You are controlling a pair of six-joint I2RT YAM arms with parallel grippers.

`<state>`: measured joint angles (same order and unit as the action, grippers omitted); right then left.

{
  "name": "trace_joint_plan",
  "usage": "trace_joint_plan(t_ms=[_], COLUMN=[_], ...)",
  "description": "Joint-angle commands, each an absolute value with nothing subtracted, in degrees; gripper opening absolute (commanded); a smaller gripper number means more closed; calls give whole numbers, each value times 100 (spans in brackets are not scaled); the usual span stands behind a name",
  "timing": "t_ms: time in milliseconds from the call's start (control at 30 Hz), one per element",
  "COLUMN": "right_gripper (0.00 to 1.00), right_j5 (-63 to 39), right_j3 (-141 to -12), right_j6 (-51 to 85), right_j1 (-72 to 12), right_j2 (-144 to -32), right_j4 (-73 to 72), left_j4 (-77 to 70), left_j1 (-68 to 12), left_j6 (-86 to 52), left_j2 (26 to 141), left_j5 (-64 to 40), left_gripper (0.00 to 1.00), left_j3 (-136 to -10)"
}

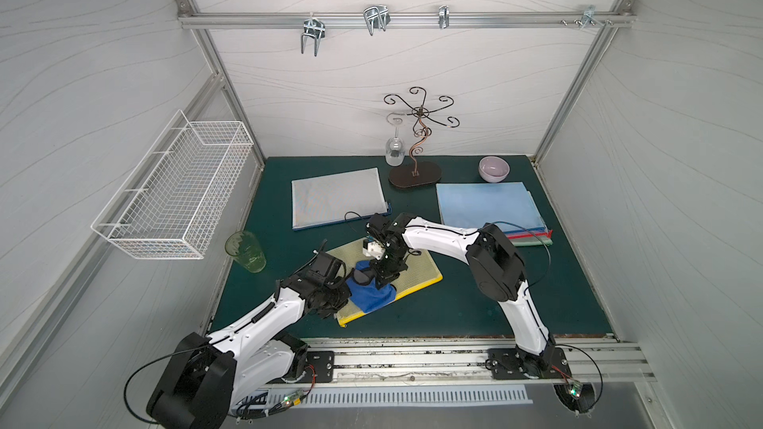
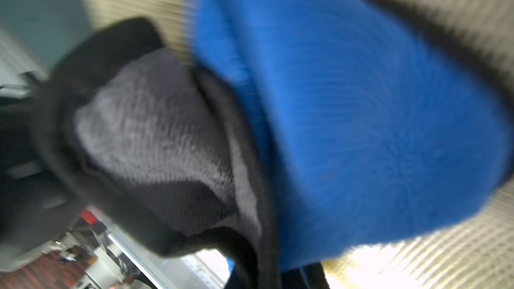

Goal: Wipe the document bag
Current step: Wipe the dirt from the document bag.

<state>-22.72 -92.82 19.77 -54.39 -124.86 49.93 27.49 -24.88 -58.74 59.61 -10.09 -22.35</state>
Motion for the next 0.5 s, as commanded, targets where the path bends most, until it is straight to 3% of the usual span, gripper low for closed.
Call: trace_joint_plan(t_ms=[0, 233, 300, 467], right_gripper=[0, 0, 0, 0], right_j5=[-1243, 1703, 1495, -387], right_j3=[-8788, -7686, -7849, -9126], right_j6=[2172, 1594, 1426, 1187], right_j1=[-4865, -4062, -4094, -4677], right_j2=[-12000, -10678, -10625, -10833], right_j4=[5284, 6080, 6020, 5660], left_j4=[3050, 3048, 3047, 3165], left_j1=[-2452, -2377, -2340, -2320], left_j6=[-5850, -5749, -5710, -5584], left_j2=[6006, 5941, 5939, 5893], left_j5=[-782, -815, -839, -795], left_gripper=[0, 0, 0, 0], left_j3=[-2059, -2022, -2030, -2169])
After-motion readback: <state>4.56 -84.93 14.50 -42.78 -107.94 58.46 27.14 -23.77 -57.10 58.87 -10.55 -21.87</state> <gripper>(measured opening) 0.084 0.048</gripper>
